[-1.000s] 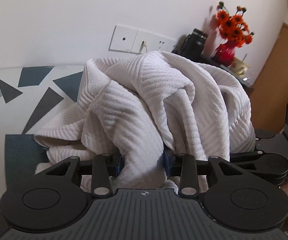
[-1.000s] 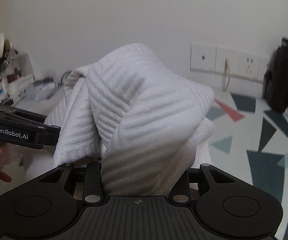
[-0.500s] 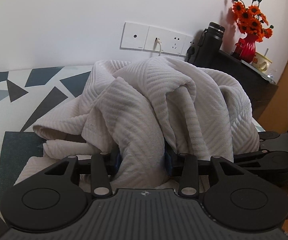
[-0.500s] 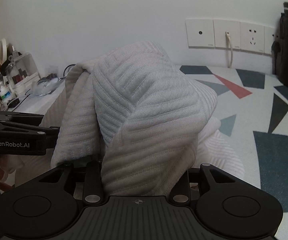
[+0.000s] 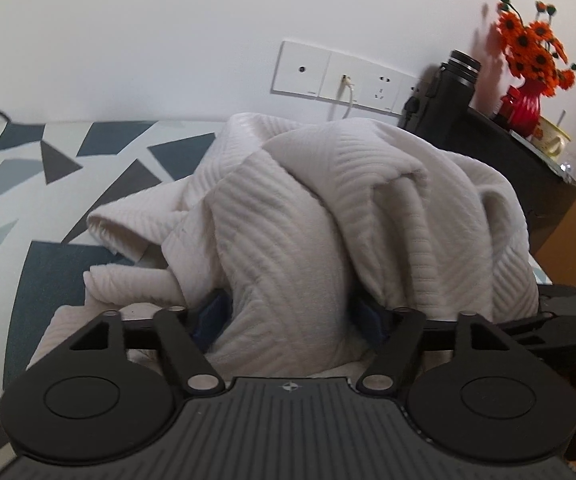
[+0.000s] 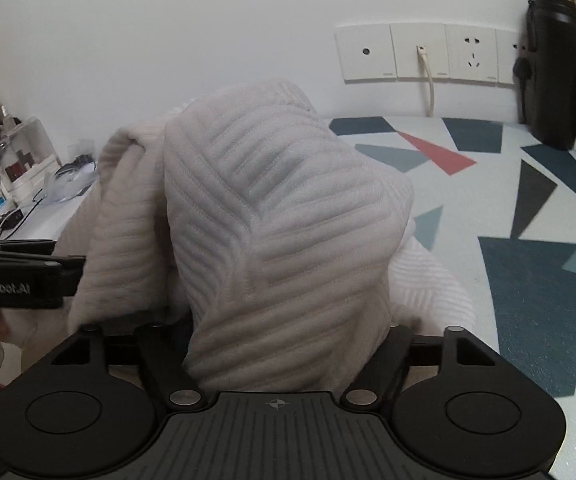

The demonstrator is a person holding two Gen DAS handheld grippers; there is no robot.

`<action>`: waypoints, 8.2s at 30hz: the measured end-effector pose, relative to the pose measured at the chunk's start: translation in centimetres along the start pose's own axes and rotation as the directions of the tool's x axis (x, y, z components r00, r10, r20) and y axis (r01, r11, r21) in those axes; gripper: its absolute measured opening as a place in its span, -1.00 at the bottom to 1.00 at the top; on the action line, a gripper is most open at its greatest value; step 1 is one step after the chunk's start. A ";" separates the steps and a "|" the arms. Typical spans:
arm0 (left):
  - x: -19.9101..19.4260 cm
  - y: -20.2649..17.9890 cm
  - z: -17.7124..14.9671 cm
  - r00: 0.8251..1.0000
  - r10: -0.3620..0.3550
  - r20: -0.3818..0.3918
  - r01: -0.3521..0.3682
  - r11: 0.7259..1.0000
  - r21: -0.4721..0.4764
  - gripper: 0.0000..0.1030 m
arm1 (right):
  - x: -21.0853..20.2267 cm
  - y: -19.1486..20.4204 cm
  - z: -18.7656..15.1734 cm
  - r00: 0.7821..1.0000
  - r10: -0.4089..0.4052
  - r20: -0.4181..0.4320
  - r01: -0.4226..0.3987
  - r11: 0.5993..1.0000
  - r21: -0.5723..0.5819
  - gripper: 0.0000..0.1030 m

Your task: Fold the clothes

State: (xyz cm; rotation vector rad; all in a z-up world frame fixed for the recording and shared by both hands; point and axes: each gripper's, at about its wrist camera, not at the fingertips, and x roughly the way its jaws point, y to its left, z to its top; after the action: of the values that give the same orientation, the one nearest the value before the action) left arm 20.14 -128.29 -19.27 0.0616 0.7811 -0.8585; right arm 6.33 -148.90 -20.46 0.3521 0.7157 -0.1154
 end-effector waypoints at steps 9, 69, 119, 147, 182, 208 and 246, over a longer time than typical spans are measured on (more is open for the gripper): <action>0.0 2.3 -1.3 0.999 -0.040 0.020 0.041 0.996 -0.081 0.89 | 0.4 0.3 -0.5 1.000 -0.007 -0.030 0.007 1.000 -0.015 0.81; -0.1 3.9 -2.7 0.995 -0.093 0.045 0.096 0.993 -0.069 0.99 | 3.2 3.6 -1.5 0.971 -0.151 -0.186 0.139 0.987 -0.077 0.99; -7.7 8.0 -1.3 0.995 -0.077 0.064 0.077 0.997 0.009 -0.24 | -8.0 -4.9 3.0 0.930 -0.367 0.028 0.354 0.911 0.211 0.08; -7.7 8.8 -4.4 0.975 -0.218 -0.043 0.215 0.975 -0.062 -0.71 | -7.4 -3.7 3.5 0.928 -0.371 -0.018 0.366 0.905 0.215 0.27; -15.1 12.5 1.3 0.943 0.037 0.331 0.005 0.992 -0.127 -0.92 | -8.0 -6.4 5.1 0.919 -0.371 0.133 0.311 0.890 0.333 -0.84; -10.4 7.5 1.7 0.997 0.018 0.072 -0.009 0.993 -0.115 0.85 | -16.3 -2.1 9.6 0.782 -0.574 0.243 0.523 0.817 0.243 0.98; -3.3 1.0 -7.7 0.900 0.370 -0.230 -0.379 0.925 0.003 0.99 | -1.0 -6.0 1.2 0.974 -0.153 -0.167 0.161 0.986 0.038 -0.02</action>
State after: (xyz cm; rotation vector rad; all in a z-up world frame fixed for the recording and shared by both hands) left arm 14.99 -122.76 -22.97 0.2691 0.9633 -0.4705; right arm 4.99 -154.95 -20.65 0.3563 0.9048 -0.2574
